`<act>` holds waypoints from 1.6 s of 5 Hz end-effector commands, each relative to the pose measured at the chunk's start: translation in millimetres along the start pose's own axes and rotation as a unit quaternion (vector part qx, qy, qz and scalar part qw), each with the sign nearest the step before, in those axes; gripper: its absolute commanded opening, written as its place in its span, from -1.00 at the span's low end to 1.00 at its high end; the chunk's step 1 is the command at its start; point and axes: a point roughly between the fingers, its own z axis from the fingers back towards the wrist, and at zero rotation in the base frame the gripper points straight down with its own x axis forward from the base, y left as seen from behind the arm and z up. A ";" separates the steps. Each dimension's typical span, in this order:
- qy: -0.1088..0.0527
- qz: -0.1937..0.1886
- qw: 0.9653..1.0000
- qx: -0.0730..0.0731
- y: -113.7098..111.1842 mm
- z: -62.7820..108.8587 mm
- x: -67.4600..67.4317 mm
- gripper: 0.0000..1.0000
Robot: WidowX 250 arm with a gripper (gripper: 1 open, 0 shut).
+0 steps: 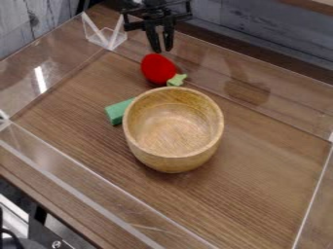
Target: Move the red object to the right side of the table
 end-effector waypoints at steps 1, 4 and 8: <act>-0.049 -0.021 0.998 -0.016 -10.7 37.2 -14.5 -1.00; -0.046 -0.018 0.999 -0.012 -11.0 27.9 -10.5 -1.00; -0.036 -0.019 0.999 -0.017 -13.2 29.6 -12.0 -1.00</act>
